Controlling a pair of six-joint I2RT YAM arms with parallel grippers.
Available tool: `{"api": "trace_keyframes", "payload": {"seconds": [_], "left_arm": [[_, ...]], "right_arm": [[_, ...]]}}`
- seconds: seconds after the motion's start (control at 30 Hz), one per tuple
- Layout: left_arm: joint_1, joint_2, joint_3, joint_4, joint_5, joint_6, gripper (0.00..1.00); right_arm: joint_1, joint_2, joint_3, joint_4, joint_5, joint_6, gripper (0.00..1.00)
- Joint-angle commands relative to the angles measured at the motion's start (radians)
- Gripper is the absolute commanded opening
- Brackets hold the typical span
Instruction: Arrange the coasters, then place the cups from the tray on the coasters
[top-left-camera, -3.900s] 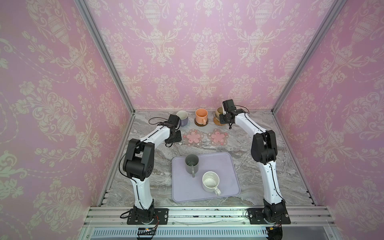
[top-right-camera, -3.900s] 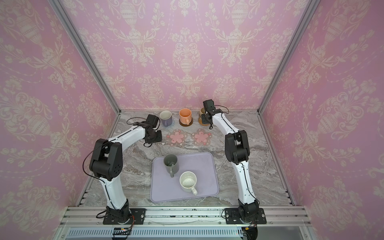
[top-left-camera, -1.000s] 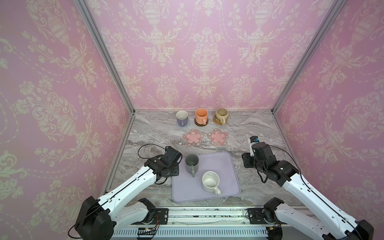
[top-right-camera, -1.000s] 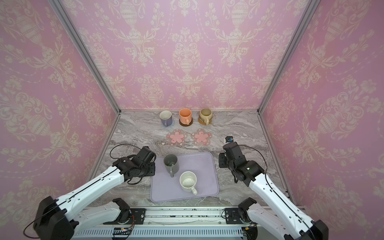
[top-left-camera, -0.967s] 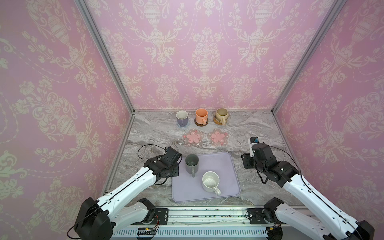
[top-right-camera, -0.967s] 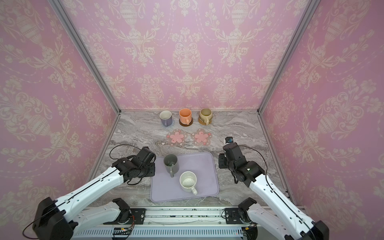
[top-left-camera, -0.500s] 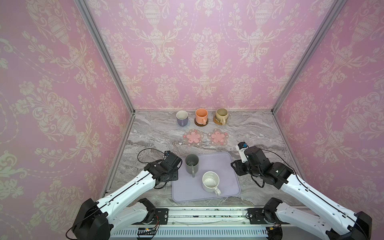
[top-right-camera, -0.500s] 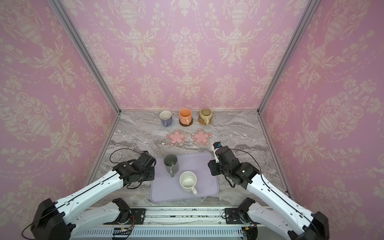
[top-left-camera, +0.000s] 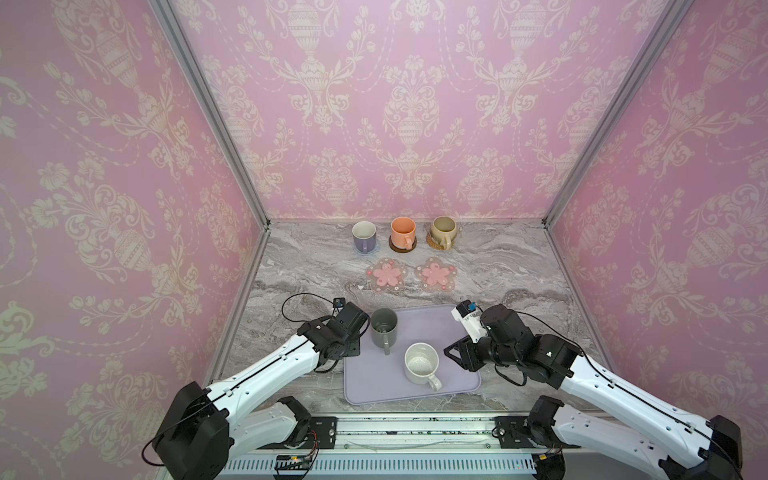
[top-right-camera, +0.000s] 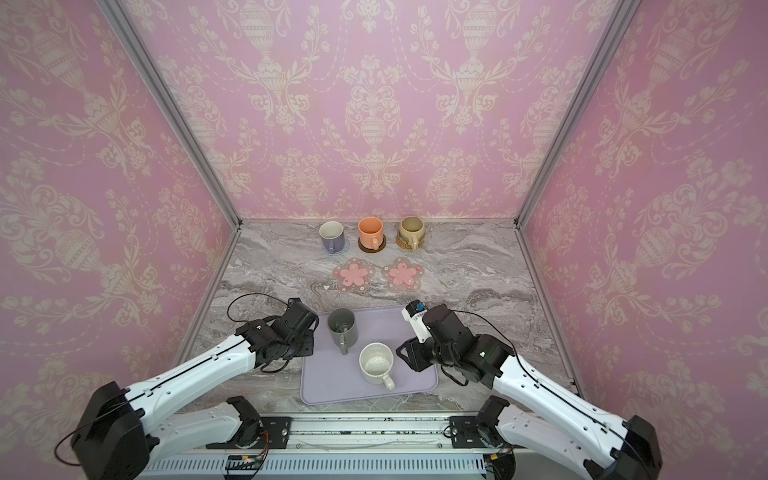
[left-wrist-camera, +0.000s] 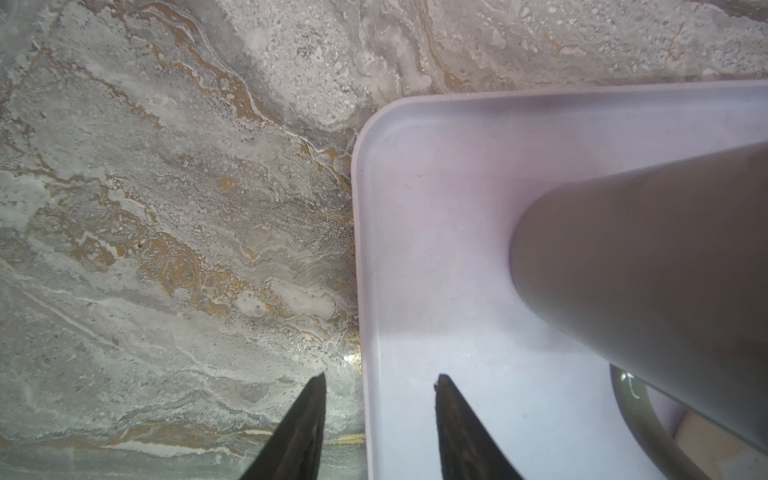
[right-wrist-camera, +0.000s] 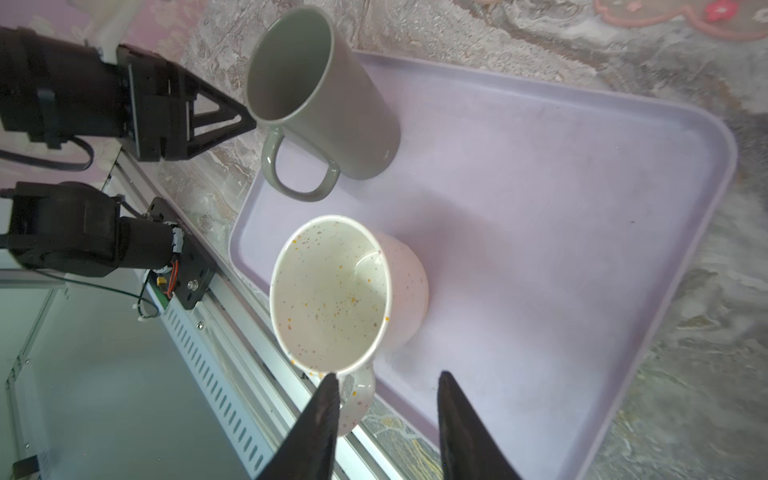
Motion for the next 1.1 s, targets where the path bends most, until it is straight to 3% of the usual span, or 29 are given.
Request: {"api": "trace_keyframes", "payload": {"seconds": [0.0,0.27,0.63,0.93,1.07], "left_arm": [[-0.007,0.034,0.029,0.02,-0.039,0.014,0.46],[-0.007,0.09,0.063,0.067,-0.021,0.017,0.46],[-0.007,0.109,0.077,0.076,-0.022,0.024,0.46],[-0.006,0.116,0.084,0.077,-0.017,0.023,0.46],[-0.007,0.112,0.085,0.075,-0.017,0.023,0.46]], "right_arm": [[0.016,-0.042,-0.029,0.04,-0.066,0.02,0.41],[0.061,-0.031,-0.092,0.043,-0.087,0.059,0.39],[0.171,-0.003,-0.105,0.05,-0.081,0.055,0.28],[0.225,0.029,-0.085,0.075,-0.095,0.055,0.08],[0.256,0.072,-0.066,0.073,-0.09,0.048,0.07]]}}
